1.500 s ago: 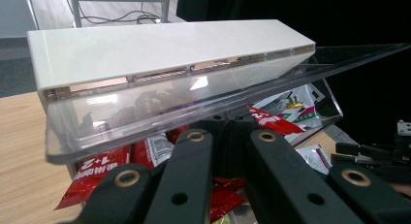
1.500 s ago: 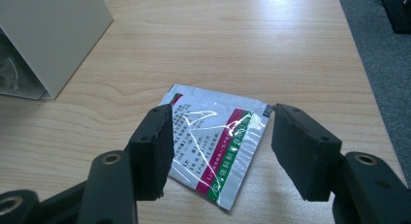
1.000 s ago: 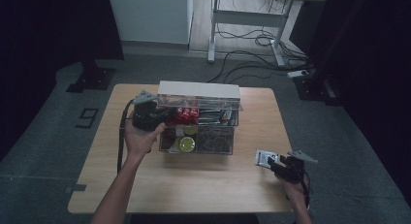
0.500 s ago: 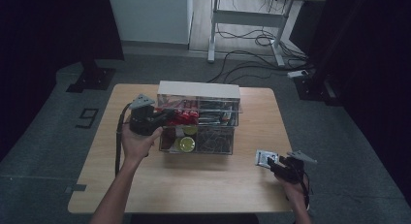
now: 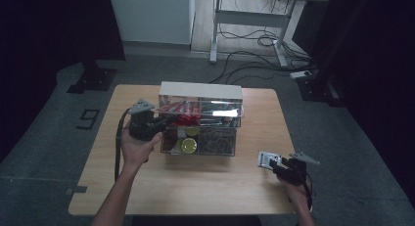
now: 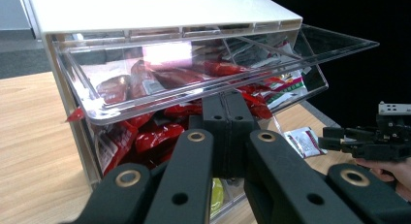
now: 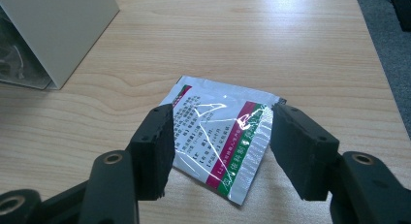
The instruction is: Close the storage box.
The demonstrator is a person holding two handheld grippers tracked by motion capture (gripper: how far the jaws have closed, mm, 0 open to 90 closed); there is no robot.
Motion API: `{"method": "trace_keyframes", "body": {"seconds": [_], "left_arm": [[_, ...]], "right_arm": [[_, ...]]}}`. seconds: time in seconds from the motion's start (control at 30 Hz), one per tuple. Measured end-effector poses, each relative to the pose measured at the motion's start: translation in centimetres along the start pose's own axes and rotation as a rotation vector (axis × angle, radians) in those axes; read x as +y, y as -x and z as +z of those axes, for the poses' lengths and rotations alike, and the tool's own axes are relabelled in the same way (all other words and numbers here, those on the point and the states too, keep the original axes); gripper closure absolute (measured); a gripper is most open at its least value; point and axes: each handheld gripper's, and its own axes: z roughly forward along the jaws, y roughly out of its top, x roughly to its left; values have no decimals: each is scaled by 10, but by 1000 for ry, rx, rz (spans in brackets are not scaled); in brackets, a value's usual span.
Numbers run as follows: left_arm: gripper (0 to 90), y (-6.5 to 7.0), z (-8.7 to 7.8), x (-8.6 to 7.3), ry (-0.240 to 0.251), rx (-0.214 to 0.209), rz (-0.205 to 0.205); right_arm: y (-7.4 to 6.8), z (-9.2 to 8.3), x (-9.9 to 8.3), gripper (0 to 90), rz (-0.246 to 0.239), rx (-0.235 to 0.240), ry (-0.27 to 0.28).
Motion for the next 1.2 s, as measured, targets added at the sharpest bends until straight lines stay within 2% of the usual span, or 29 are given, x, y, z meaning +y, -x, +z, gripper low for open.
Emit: {"method": "trace_keyframes", "body": {"seconds": [0.3,0.7,0.87,1.2], "left_arm": [[900,-2,1,-10,-4,-12,-11],[900,-4,2,-15,-2,-25,-29],[866,-7,0,-18,9,-62,-42],[805,-9,-4,-26,24,-47,-34]], "right_arm": [[-1,1,-1,410,-3,3,-7],[1,2,-1,410,-2,5,-9],[0,2,-1,410,-1,8,-6],[-2,1,-1,410,-5,7,8]]}}
